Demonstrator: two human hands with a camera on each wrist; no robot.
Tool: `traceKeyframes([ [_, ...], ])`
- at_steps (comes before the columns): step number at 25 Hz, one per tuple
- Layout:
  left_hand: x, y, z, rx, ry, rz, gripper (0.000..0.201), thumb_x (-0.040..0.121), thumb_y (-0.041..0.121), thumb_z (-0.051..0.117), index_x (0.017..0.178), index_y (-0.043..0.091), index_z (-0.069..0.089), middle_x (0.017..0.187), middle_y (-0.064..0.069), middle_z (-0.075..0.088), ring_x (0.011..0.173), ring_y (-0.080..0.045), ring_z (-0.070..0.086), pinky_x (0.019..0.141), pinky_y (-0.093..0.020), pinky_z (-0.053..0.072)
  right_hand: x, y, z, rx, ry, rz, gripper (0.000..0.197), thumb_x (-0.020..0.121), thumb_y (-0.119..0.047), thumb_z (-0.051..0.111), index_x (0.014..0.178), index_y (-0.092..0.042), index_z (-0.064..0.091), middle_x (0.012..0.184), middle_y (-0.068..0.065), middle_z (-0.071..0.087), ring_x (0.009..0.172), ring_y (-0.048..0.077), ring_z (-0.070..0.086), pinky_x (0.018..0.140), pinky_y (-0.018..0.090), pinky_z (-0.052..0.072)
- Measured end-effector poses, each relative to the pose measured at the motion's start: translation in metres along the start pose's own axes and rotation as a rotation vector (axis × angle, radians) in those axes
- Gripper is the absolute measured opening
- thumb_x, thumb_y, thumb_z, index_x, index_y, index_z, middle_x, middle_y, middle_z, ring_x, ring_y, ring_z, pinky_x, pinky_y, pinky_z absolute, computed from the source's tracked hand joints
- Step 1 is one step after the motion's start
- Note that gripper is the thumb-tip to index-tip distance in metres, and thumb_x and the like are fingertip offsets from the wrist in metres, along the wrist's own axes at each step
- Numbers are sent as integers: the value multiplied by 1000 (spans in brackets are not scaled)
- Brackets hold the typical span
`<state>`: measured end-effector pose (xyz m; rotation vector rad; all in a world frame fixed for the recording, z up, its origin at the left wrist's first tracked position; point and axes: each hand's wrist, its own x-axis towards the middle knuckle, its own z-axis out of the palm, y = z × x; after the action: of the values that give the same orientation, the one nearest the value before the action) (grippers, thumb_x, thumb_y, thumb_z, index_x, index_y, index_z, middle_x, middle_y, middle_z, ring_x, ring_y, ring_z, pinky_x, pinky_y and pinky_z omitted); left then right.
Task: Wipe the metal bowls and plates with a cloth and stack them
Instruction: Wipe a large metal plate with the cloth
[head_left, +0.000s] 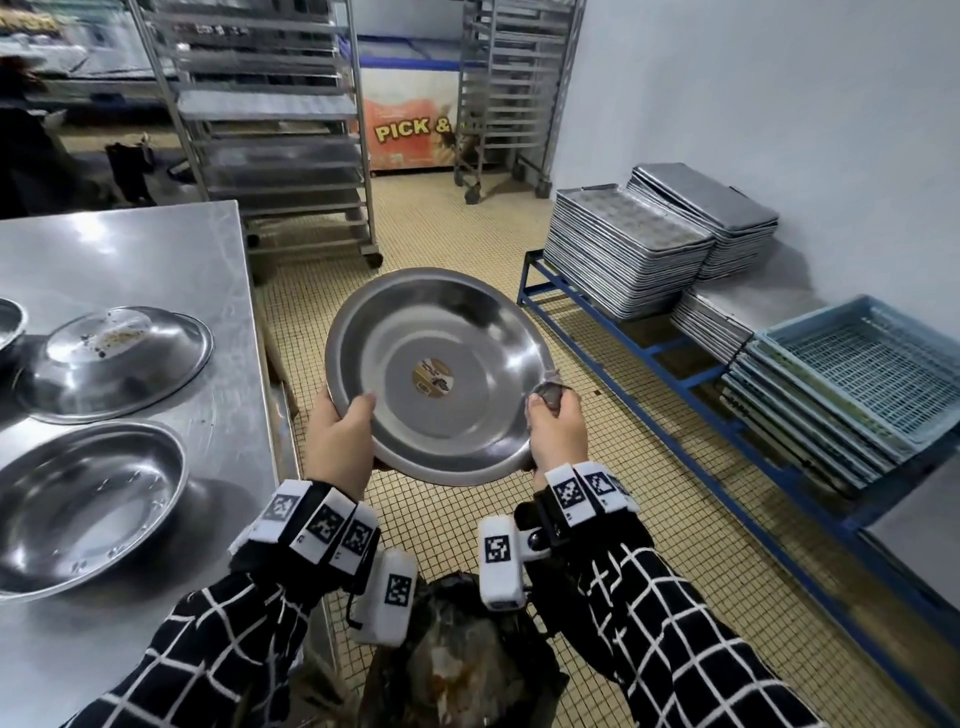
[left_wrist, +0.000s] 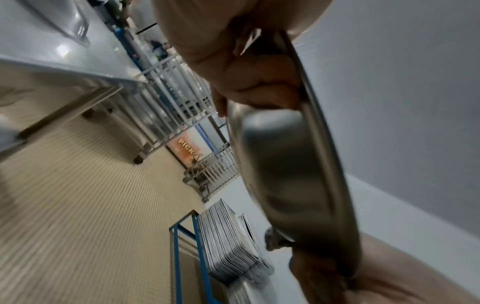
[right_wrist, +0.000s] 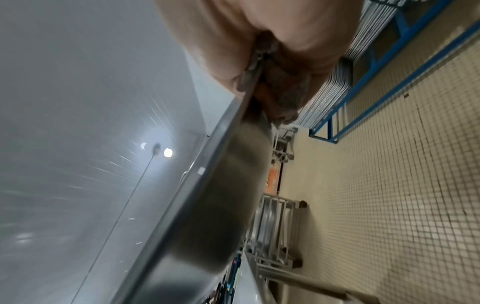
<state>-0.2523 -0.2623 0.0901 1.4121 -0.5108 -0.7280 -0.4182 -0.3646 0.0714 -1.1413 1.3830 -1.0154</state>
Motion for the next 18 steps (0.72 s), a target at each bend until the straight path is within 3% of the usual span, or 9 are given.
traceKeyframes([
  [3,10,11,-15,73,-196,36,20,91,22,58,110,25,54,81,-2,69,68,-22,68,60,-33,57,7,-18,-16,-69,-69,-54,25,95,-17,52,120,-16,54,107,2,61,96,16,60,67,22,44],
  [6,29,15,-35,79,-349,-191,37,85,31,60,113,7,60,77,-8,70,66,-27,65,56,-32,55,14,-50,-36,-331,-225,-192,16,96,-23,51,111,-22,59,99,-3,63,90,14,60,68,26,44],
  [8,34,10,-37,28,-269,-294,37,88,23,59,117,0,58,83,-15,68,67,-29,64,60,-33,55,14,-62,-36,-389,-252,-235,14,97,-24,50,107,-21,58,94,-4,62,86,14,60,66,22,42],
  [11,31,9,-24,-74,-87,-239,29,87,16,59,114,4,55,87,-15,65,67,-29,63,64,-38,52,1,-62,-27,-335,-101,-256,19,99,-21,46,115,-15,53,91,-8,55,85,9,56,54,8,35],
  [14,20,10,-4,-159,38,-189,5,90,16,53,94,18,51,89,-10,63,73,-27,63,71,-43,52,-19,-45,-7,-44,16,-150,33,99,-17,45,131,-11,45,112,0,58,98,14,58,59,7,40],
  [16,9,7,7,-158,34,-171,6,89,22,52,95,21,52,98,-12,65,84,-28,65,79,-45,55,-32,-33,6,73,56,-104,36,98,-14,46,134,-13,42,119,2,58,102,14,59,59,8,43],
  [18,3,7,7,-91,-84,-146,11,93,24,51,100,17,53,93,-11,67,82,-27,66,75,-41,56,-32,-30,5,90,68,-94,34,97,-13,47,131,-13,44,116,2,59,93,9,59,58,8,42],
])
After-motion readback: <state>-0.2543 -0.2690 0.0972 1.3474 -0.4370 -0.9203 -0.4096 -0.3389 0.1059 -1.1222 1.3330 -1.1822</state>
